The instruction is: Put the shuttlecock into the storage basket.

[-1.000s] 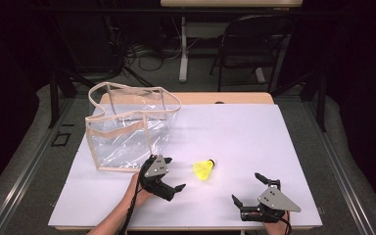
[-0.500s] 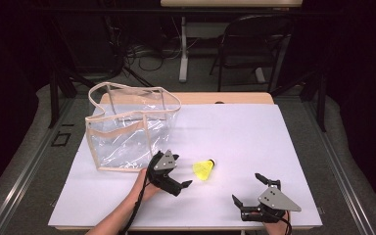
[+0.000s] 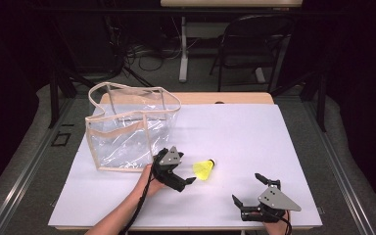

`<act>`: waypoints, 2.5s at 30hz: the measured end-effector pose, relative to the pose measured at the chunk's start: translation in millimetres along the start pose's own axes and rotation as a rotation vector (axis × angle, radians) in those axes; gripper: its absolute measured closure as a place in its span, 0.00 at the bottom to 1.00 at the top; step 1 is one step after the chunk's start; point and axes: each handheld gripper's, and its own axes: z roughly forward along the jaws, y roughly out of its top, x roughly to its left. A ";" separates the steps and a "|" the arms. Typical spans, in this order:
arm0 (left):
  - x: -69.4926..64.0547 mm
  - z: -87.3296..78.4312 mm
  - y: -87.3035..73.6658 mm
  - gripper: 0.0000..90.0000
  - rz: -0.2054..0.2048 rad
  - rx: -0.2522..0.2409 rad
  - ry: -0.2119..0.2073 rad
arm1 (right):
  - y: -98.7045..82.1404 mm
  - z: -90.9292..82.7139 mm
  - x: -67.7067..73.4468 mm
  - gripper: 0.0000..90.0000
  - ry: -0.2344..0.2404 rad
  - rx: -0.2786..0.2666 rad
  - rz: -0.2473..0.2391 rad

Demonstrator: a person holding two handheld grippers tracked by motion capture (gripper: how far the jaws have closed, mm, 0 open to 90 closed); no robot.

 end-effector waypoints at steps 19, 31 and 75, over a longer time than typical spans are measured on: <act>3.7 11.5 9.8 0.28 0.029 0.056 0.022 | -0.5 -0.1 -0.5 0.00 0.000 0.001 0.001; 4.9 20.3 16.4 0.54 0.019 0.085 0.037 | -0.7 -0.2 -0.7 0.00 0.000 0.005 -0.001; 2.6 36.3 12.3 0.99 0.017 0.109 0.022 | -1.8 0.2 -0.2 0.00 0.006 0.019 -0.003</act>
